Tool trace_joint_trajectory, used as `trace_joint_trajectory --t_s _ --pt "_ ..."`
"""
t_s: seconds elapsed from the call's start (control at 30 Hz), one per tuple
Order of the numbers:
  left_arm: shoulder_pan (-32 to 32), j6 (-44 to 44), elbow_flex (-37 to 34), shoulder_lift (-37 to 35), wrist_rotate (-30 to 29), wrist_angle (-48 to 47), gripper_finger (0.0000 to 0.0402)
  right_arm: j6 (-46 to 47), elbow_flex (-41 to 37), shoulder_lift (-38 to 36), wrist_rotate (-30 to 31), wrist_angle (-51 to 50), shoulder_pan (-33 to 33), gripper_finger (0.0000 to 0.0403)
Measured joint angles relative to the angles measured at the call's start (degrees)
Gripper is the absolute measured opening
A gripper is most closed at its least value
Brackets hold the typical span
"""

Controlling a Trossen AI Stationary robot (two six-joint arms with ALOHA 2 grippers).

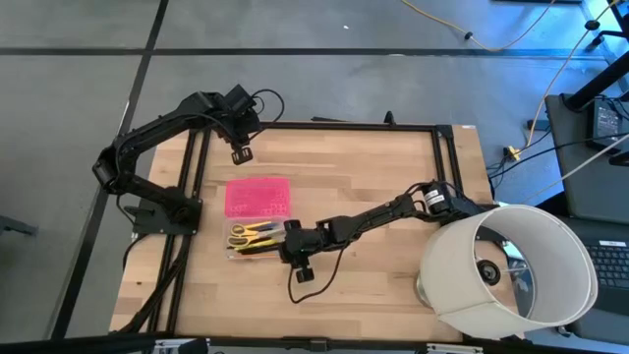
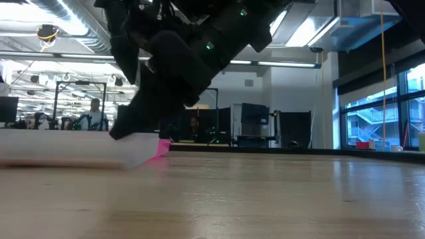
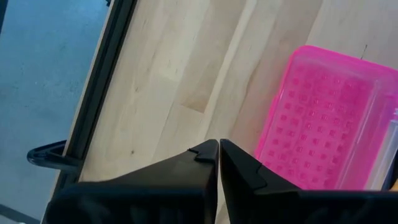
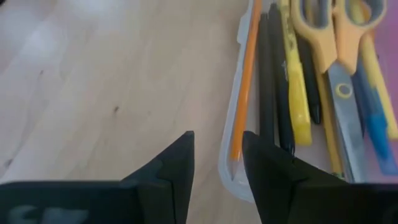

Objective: Pick & place school supplies into a supply box
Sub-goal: Close the pink supply box

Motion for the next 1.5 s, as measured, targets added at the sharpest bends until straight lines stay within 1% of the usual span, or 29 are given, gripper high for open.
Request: trace_joint_trajectory --t_s 0.13,0.4,0.57,0.77,0.9,0.97,1.03,1.13,1.23,1.3,1.4,1.5 --pt "0.0 0.0 0.0 0.0 0.0 0.0 0.0012 0.9 0.0 0.1 0.3 -0.8 -0.1 0.0121" --pt "0.0 -0.3 0.0 0.0 0.0 0.0 0.0009 1.1 0.2 0.1 0.0 -3.2 -0.6 0.0042" --pt "0.0 -1.6 0.0 0.0 0.0 0.0 0.001 1.2 0.3 -0.1 -0.1 -5.7 -0.7 0.001" --pt "0.0 -3.7 0.0 0.0 0.6 -0.1 0.0008 0.5 0.4 -0.3 0.1 -11.4 -0.7 0.0008" --pt "-0.1 -4.1 0.0 0.0 5.5 -0.3 0.0007 -1.0 0.4 -0.7 -0.2 -14.1 -0.6 0.0007" --pt "-0.4 -4.7 0.0 0.0 6.4 -0.3 0.0006 -1.7 0.3 -1.4 -0.5 -15.9 -0.5 0.0007" --pt "-0.7 -5.8 0.0 0.0 4.7 -0.6 0.0006 -2.4 0.1 -2.4 -0.5 -18.3 -0.6 0.0007" --pt "-1.3 -9.6 -0.1 0.2 -1.6 -4.0 0.0006 -3.7 0.1 -3.9 -0.7 -22.1 -0.6 0.0006" --pt "-1.5 -14.4 -3.3 0.2 -5.1 -6.3 0.0006 -5.2 0.0 -4.9 -1.3 -26.1 -0.6 0.0006" --pt "-1.6 -16.7 -7.0 0.2 -4.5 -5.8 0.0006 -6.4 0.1 -5.0 -1.7 -27.3 -0.6 0.0006" --pt "-1.6 -17.8 -14.1 0.2 0.5 -2.7 0.0002 -8.2 0.1 -5.1 -4.2 -29.1 -0.6 0.0006" --pt "-1.6 -19.8 -20.2 0.2 4.9 2.5 0.0001 -10.4 0.1 -5.1 -4.6 -29.9 -0.6 0.0006"
